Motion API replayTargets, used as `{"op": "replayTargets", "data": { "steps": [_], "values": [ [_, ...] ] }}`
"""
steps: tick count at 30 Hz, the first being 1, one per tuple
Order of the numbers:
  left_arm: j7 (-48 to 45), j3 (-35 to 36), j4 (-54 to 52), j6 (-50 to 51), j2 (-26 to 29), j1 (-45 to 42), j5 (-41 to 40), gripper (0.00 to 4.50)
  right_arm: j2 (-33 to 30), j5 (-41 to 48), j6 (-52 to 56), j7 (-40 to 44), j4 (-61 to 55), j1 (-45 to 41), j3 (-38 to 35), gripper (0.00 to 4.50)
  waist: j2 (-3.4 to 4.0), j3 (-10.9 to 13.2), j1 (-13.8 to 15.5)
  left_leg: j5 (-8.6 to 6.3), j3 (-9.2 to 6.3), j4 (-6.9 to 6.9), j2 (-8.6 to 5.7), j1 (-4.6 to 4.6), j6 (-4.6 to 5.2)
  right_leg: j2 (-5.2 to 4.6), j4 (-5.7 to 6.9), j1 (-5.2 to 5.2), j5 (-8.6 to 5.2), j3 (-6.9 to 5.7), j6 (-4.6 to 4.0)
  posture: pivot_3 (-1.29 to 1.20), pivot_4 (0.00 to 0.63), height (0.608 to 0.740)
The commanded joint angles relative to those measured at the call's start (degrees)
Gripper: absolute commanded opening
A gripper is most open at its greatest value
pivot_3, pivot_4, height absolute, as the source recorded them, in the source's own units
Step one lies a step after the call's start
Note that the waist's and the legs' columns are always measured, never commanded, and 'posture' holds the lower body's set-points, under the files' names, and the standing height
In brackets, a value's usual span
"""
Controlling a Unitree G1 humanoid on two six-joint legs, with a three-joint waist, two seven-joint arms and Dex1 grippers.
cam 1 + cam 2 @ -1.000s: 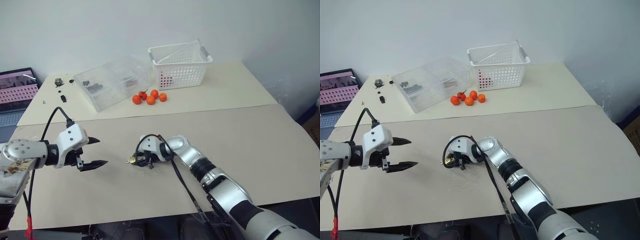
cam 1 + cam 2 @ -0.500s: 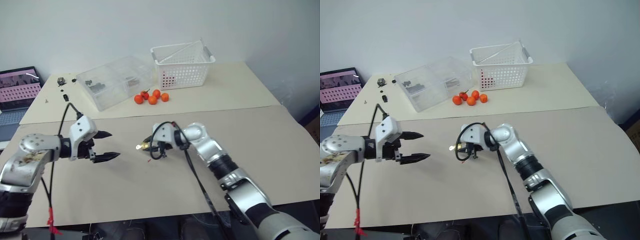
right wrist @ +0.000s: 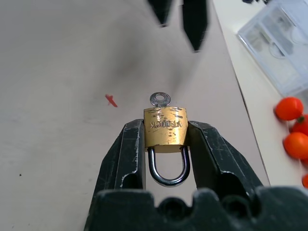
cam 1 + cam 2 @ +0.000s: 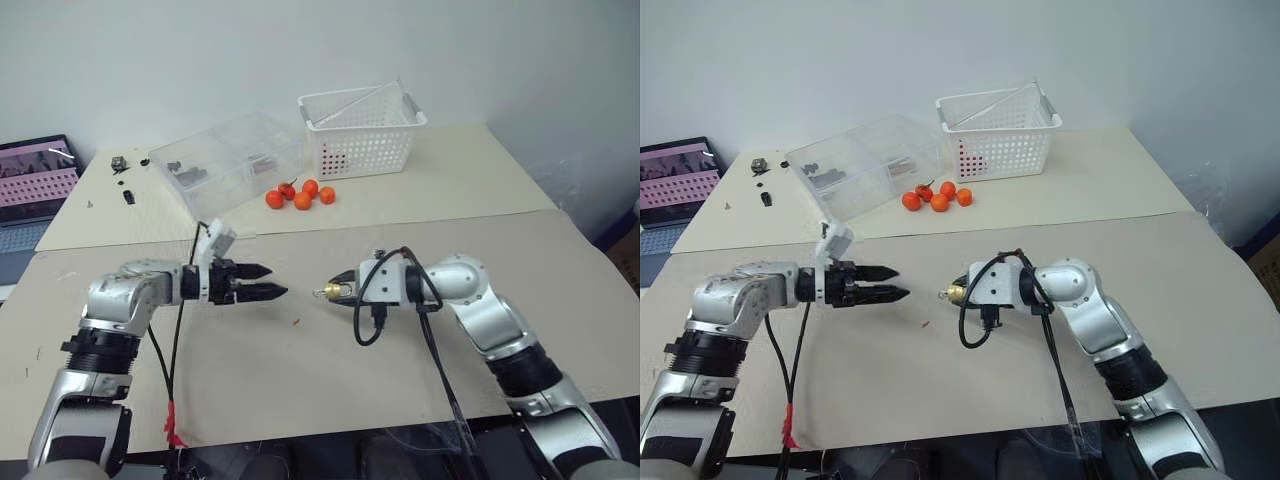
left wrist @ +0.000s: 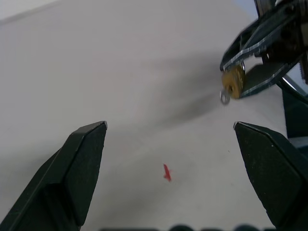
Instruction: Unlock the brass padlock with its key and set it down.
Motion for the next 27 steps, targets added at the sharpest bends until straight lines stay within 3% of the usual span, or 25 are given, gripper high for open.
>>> {"op": "replayTargets", "data": {
  "steps": [1,3,7,21,27],
  "values": [
    [-1.08,-0.88,1.27,4.78,-0.78,-2.73,-1.61,4.24,-0.25,2.09,2.8,-1.97,-4.8,-0.08,-2.56,0.93,0.0,0.0,0.23,0.0,0.0,0.01,0.01,0.0,0.0,0.01,0.0,0.01,0.0,0.01,0.0,0.0,0.15,0.74],
    [-0.47,-0.06,2.94,7.31,-2.04,-4.17,-2.45,3.77,-0.59,2.3,3.9,-2.49,-5.59,-0.02,-2.75,0.93,-0.01,0.0,0.48,0.0,0.0,0.02,0.01,0.02,0.0,0.03,-0.01,0.03,0.0,0.0,0.0,0.0,0.15,0.74],
    [-4.08,-0.49,1.91,10.31,-1.9,-5.36,-5.21,2.28,-1.61,3.52,6.4,-2.8,-7.77,0.12,-3.41,0.93,-0.02,0.0,0.52,-0.01,0.0,0.03,0.0,-0.04,0.01,0.01,-0.05,0.03,0.0,0.0,0.0,0.0,0.15,0.74],
    [-12.28,-2.27,-7.49,14.06,0.67,-2.5,-12.26,2.28,-4.1,9.15,10.47,-2.22,-11.15,1.03,-4.43,0.93,-0.02,0.0,0.45,-0.01,0.04,0.0,0.03,-0.08,0.0,-0.1,-0.27,0.07,0.0,0.02,-0.01,0.0,0.15,0.74],
    [-10.18,-0.99,-6.59,15.72,-1.02,-3.42,-13.89,2.28,-4.46,10.06,11.55,-2.05,-13.55,0.71,-4.25,0.93,-0.02,0.0,0.73,-0.01,0.07,0.01,0.01,-0.09,0.01,-0.15,-0.31,0.1,0.01,0.04,-0.01,0.0,0.15,0.74]
  ]
}}
